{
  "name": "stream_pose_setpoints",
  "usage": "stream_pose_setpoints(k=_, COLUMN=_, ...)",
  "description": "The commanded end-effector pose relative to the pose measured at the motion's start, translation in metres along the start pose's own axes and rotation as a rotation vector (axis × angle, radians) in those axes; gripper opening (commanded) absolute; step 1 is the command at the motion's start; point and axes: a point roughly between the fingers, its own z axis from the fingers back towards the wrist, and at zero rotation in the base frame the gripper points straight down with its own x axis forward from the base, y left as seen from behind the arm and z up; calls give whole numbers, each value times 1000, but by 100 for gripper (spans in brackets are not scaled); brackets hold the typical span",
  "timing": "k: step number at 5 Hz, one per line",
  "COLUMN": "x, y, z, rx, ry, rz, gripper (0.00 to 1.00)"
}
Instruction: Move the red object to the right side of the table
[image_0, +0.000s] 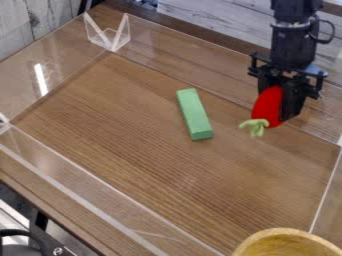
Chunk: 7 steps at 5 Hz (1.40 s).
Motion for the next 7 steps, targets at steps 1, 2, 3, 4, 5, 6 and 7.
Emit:
stream_pose_setpoints(k=1, x=7, y=1, z=-6, rx=0, ry=-71, rz=53, gripper=0)
stream_pose_setpoints(k=2, x=7, y=17, z=-24, rx=-1, ry=-68, rz=63, gripper=0)
stream_pose_setpoints(k=3, x=5, y=30, z=-29, rx=13, ry=-80, rz=68, gripper=0)
stream_pose_setpoints(k=4, x=1, y=38, z=-25, rx=28, ry=-68, rz=25, gripper=100)
stream_pose_setpoints(k=5, x=-2, y=45, z=-19, rx=49, ry=-67, rz=-8, gripper=0)
stream_pose_setpoints(k=6, x=5, y=40, z=-23, rx=59, ry=-91, rz=12, gripper=0)
stream_pose_setpoints(k=7, x=12, y=35, z=-25, rx=63, ry=-111, rz=14, gripper=0)
